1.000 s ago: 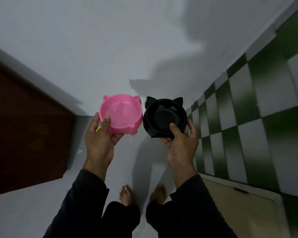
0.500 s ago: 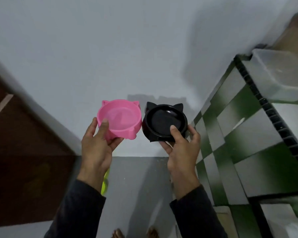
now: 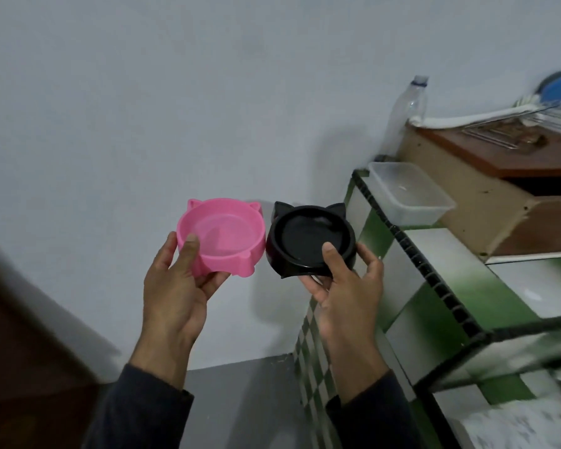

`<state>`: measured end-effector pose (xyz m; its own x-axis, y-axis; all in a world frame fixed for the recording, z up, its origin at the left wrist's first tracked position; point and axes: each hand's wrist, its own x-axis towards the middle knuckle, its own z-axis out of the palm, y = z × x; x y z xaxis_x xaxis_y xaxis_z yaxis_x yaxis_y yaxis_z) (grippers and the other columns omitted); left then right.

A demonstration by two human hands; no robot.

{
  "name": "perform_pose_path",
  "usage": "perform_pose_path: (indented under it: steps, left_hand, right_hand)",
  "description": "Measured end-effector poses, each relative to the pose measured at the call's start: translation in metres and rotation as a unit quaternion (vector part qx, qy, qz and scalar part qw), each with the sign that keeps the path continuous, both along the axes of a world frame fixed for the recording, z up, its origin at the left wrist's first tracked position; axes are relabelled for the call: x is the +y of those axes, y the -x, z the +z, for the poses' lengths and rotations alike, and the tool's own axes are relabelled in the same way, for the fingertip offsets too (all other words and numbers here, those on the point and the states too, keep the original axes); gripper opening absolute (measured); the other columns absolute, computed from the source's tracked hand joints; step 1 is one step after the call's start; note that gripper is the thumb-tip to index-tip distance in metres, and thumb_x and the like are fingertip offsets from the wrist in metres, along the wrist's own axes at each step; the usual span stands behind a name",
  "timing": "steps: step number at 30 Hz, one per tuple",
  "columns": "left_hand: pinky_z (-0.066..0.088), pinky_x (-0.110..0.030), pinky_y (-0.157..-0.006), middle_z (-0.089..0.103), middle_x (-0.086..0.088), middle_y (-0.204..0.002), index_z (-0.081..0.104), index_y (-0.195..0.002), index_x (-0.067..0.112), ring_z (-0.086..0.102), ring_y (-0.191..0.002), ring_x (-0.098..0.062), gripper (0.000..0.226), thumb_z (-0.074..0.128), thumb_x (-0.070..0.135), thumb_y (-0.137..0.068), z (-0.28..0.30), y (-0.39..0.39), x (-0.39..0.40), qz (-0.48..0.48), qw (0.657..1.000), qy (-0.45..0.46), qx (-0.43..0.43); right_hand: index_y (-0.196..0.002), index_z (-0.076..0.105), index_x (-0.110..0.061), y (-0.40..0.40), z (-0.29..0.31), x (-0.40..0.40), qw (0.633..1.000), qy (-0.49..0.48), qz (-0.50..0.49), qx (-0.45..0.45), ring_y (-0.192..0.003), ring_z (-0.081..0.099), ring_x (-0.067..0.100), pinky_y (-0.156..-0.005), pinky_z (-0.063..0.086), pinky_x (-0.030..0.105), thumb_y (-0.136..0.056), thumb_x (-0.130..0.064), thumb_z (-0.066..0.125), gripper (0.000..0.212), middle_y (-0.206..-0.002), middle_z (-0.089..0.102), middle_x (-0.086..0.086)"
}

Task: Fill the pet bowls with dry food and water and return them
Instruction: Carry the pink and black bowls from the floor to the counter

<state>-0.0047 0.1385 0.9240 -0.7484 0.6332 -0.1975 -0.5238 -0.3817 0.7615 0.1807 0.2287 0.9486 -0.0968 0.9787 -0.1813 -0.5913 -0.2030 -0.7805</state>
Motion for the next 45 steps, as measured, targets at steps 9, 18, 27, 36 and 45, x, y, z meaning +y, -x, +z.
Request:
perform_pose_path:
  steps: [9,18,27,36,45]
  left_hand:
    - [0.064,-0.05,-0.08,0.065,-0.007,-0.135,0.052,-0.151,0.025,0.076,-0.106,-0.025,0.062,0.072,0.021,-0.093,0.02,-0.015,-0.006,-0.111,0.994,-0.019,-0.001]
    - [0.064,-0.049,-0.079,0.063,-0.006,-0.133,0.057,-0.147,0.028,0.077,-0.1,-0.025,0.052,0.069,0.018,-0.097,0.017,-0.05,-0.036,-0.218,0.976,-0.015,0.003]
    - [0.064,-0.048,-0.079,0.06,-0.006,-0.139,0.062,-0.142,0.03,0.067,-0.117,-0.032,0.044,0.063,0.016,-0.1,0.015,-0.137,-0.071,-0.348,0.938,0.001,0.004]
    - [0.064,-0.044,-0.077,0.065,-0.002,-0.137,0.061,-0.143,0.029,0.074,-0.108,-0.022,0.042,0.059,0.014,-0.103,0.021,-0.27,-0.125,-0.462,0.887,-0.007,0.022]
    - [0.064,-0.041,-0.073,0.062,-0.004,-0.138,0.06,-0.144,0.03,0.066,-0.119,-0.028,0.045,0.065,0.019,-0.101,0.02,-0.419,-0.224,-0.549,0.836,0.007,0.009]
  right_hand:
    - [-0.122,0.054,-0.031,-0.028,0.019,-0.049,0.995,-0.008,-0.098,-0.008,-0.098,0.074,0.031,-0.07,0.063,0.047,-0.086,-0.006,0.079,0.051,-0.122,0.065,0.014]
    - [-0.12,0.055,-0.034,-0.066,0.01,-0.13,0.973,0.007,-0.229,0.018,-0.096,0.075,0.026,-0.07,0.063,0.047,-0.085,-0.005,0.079,0.051,-0.12,0.066,0.009]
    - [-0.115,0.053,-0.039,-0.144,0.007,-0.218,0.931,0.025,-0.364,-0.013,-0.094,0.075,0.023,-0.064,0.062,0.038,-0.087,-0.011,0.079,0.047,-0.114,0.07,0.008]
    - [-0.12,0.052,-0.033,-0.252,0.012,-0.321,0.873,0.021,-0.488,-0.014,-0.098,0.074,0.027,-0.064,0.062,0.039,-0.088,-0.009,0.078,0.048,-0.114,0.07,0.01]
    - [-0.122,0.052,-0.032,-0.372,0.012,-0.454,0.816,0.021,-0.577,-0.01,-0.098,0.075,0.028,-0.065,0.062,0.041,-0.087,-0.007,0.078,0.05,-0.116,0.069,0.012]
